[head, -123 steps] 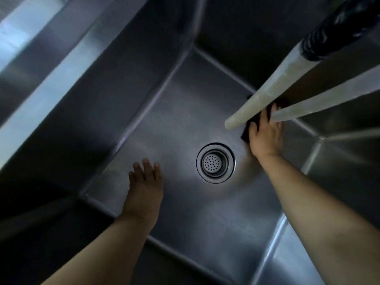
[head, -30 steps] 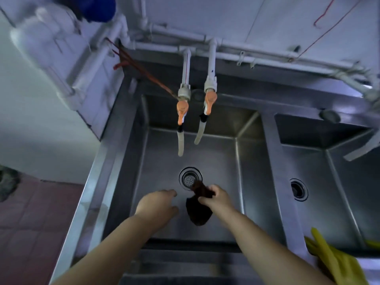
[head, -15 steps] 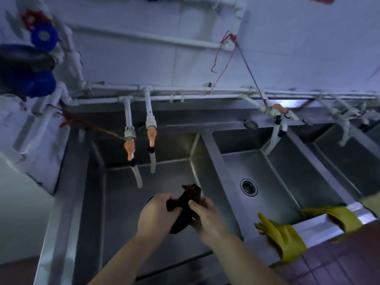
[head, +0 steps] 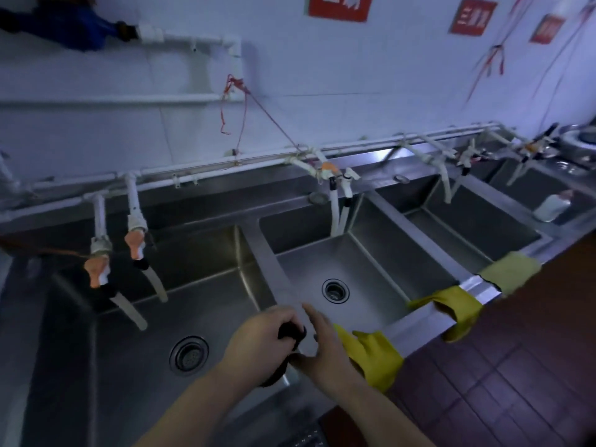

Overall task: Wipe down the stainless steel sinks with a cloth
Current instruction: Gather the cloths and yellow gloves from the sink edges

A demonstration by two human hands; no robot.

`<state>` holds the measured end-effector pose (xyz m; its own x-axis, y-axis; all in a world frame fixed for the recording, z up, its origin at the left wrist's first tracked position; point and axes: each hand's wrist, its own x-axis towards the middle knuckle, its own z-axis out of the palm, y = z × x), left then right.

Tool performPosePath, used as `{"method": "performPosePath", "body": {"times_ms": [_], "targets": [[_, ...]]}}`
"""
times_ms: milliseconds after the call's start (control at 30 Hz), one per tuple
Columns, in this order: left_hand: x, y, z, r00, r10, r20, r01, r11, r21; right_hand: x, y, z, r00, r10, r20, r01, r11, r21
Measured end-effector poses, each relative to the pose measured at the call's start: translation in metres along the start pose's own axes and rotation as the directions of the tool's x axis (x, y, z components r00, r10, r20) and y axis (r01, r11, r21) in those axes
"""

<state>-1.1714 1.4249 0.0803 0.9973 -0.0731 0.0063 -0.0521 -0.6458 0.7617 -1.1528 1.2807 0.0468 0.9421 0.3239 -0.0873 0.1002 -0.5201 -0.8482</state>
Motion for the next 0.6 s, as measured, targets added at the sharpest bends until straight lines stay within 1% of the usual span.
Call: {"method": "performPosePath", "body": {"times_ms": [67, 100, 133, 200, 233, 300, 333, 367, 400, 467, 533, 600], "targets": [[0.009, 0.033, 0.026, 0.996, 0.071, 0.049, -0.073, 0.997, 0.026, -0.013, 0.012, -0.041, 0.999, -0.051, 0.001, 0.05, 0.998, 0.045], [0.013, 0.052, 0.043, 0.992, 0.101, 0.073, -0.105, 0.993, 0.047, -0.022, 0.02, -0.065, 0.999, -0.053, 0.01, 0.052, 0.996, 0.07], [0.017, 0.07, 0.061, 0.988, 0.122, 0.097, -0.128, 0.99, 0.063, -0.032, 0.03, -0.087, 0.999, -0.027, 0.033, 0.024, 0.996, 0.088], [0.027, 0.108, 0.099, 0.98, 0.158, 0.117, -0.166, 0.984, 0.066, -0.049, 0.052, -0.133, 0.995, 0.079, 0.059, -0.085, 0.99, 0.112], [0.032, 0.127, 0.118, 0.979, 0.182, 0.094, -0.187, 0.982, 0.041, -0.058, 0.064, -0.155, 0.992, 0.114, 0.048, -0.118, 0.986, 0.115], [0.043, 0.16, 0.152, 0.978, 0.204, 0.035, -0.201, 0.977, -0.068, -0.073, 0.087, -0.2, 0.989, 0.148, -0.028, -0.147, 0.988, 0.055], [0.049, 0.176, 0.168, 0.983, 0.18, 0.037, -0.174, 0.976, -0.134, -0.08, 0.098, -0.222, 0.985, 0.151, -0.08, -0.149, 0.988, 0.037], [0.054, 0.189, 0.182, 0.988, 0.136, 0.074, -0.119, 0.974, -0.191, -0.088, 0.109, -0.243, 0.981, 0.147, -0.128, -0.142, 0.989, 0.053], [0.059, 0.2, 0.196, 0.986, 0.088, 0.14, -0.057, 0.975, -0.213, -0.096, 0.12, -0.262, 0.974, 0.154, -0.168, -0.138, 0.985, 0.1], [0.067, 0.218, 0.226, 0.961, 0.042, 0.272, 0.009, 0.983, -0.182, -0.11, 0.141, -0.297, 0.952, 0.202, -0.231, -0.148, 0.961, 0.233], [0.075, 0.233, 0.254, 0.941, 0.073, 0.331, -0.009, 0.982, -0.19, -0.12, 0.162, -0.327, 0.92, 0.246, -0.305, -0.132, 0.928, 0.349], [0.085, 0.25, 0.279, 0.931, 0.146, 0.334, -0.076, 0.974, -0.215, -0.127, 0.181, -0.353, 0.886, 0.29, -0.363, -0.097, 0.88, 0.466]]}}
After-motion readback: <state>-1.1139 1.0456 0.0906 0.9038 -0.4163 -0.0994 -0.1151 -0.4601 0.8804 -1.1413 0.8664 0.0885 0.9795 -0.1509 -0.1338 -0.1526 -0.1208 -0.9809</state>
